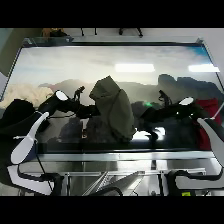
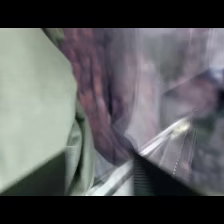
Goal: Fold the shirts.
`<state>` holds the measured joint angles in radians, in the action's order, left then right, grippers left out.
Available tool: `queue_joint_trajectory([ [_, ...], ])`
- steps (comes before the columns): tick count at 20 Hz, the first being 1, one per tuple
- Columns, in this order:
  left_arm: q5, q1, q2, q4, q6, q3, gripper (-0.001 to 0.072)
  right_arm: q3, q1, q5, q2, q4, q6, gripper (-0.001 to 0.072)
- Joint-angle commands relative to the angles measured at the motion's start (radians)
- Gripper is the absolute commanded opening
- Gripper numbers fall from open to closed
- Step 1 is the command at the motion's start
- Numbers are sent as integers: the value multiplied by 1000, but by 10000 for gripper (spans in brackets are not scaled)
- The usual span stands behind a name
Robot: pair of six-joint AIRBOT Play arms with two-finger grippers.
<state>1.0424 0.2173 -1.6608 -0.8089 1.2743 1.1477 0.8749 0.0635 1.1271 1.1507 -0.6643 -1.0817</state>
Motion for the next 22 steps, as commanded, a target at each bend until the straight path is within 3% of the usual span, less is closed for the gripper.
queue_joint_trajectory([
  [1, -21, 48, -108, -5, 3, 131, 674, -1, -103, -64, 92, 29, 39, 324],
  [4, 15, 52, -174, -12, 29, 230, 673, -1, -129, -95, 105, 121, 85, 324],
  [5, 32, 52, -195, -11, 44, 247, 580, -1, -127, -103, 104, 152, 104, 324],
  [7, 59, 52, -215, -11, 42, 254, 87, -1, -127, -109, 105, 180, 118, 324],
  [8, 67, 52, -213, -8, 39, 254, 15, -1, -127, -109, 105, 180, 118, 324],
  [11, 82, 14, -126, -8, 33, 254, 15, -1, -127, -98, 104, 179, 117, 326],
  [12, 98, -10, -69, -11, 31, 254, 15, -1, -127, -94, 104, 179, 117, 388],
  [13, 123, -37, -10, -18, 31, 253, 15, -1, -127, -94, 104, 179, 117, 527],
  [18, 312, -191, 271, -138, 60, 253, 15, -1, -128, -111, 105, 180, 117, 524],
  [22, 356, -280, 422, -168, 62, 180, 15, -1, -155, -138, 105, 206, 118, 523],
])
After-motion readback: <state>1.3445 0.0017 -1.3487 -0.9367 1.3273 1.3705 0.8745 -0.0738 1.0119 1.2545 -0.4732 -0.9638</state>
